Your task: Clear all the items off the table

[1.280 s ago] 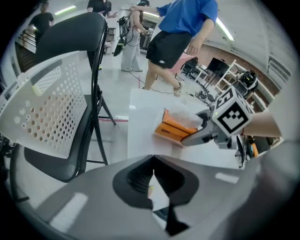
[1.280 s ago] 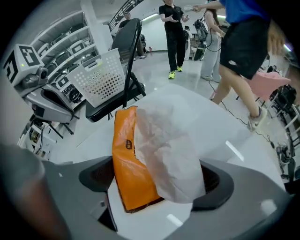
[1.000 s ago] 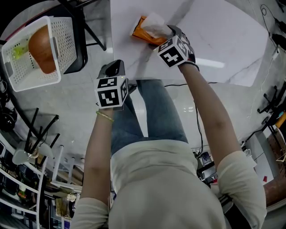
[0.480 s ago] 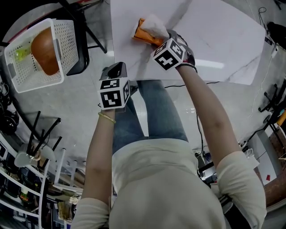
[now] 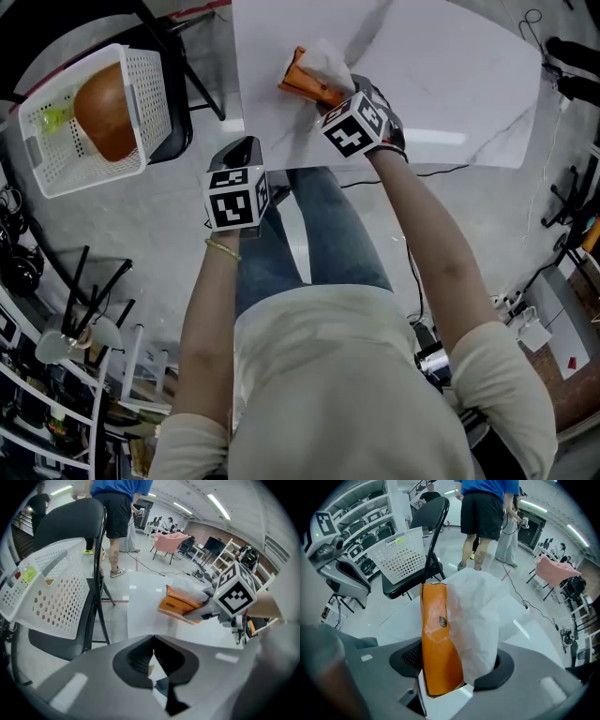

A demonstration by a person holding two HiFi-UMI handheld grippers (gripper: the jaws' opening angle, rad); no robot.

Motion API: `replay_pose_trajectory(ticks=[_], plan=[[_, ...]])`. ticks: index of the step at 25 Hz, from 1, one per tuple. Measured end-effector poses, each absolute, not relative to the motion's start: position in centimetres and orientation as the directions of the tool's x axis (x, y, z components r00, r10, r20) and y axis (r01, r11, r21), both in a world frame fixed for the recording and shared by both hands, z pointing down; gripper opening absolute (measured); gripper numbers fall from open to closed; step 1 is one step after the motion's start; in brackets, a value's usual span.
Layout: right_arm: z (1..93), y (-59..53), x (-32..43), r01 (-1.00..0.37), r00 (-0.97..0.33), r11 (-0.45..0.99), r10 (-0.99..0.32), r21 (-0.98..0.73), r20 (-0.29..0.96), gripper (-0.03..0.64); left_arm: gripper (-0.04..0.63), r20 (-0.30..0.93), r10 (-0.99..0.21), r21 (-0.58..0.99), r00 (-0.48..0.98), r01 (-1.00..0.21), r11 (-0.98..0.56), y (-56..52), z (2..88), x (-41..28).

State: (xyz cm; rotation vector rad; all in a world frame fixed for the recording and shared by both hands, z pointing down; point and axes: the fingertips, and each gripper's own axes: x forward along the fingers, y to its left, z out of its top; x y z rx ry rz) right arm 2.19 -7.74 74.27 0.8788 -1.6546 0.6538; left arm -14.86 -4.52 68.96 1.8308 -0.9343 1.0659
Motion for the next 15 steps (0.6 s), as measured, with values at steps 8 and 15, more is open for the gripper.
replay_pose_trajectory(ticks=[8,15], plan=[[70.4,-7.0,1.0,-0.850,-0.101,0.525,-0.247,0.046,0.964,0.290,0.009,0.893,-0.205,0.284,0.401,-0.854,-0.436,-4.7,66.4,-16.1],[67.4,-6.7,-1.7,-0.860,-0.092,0.506,-0.283,0.068,0.955,0.290,0.009,0.883,-0.227,0.286,0.410,-0.855,-0.432,-4.7,64.1,-19.0]])
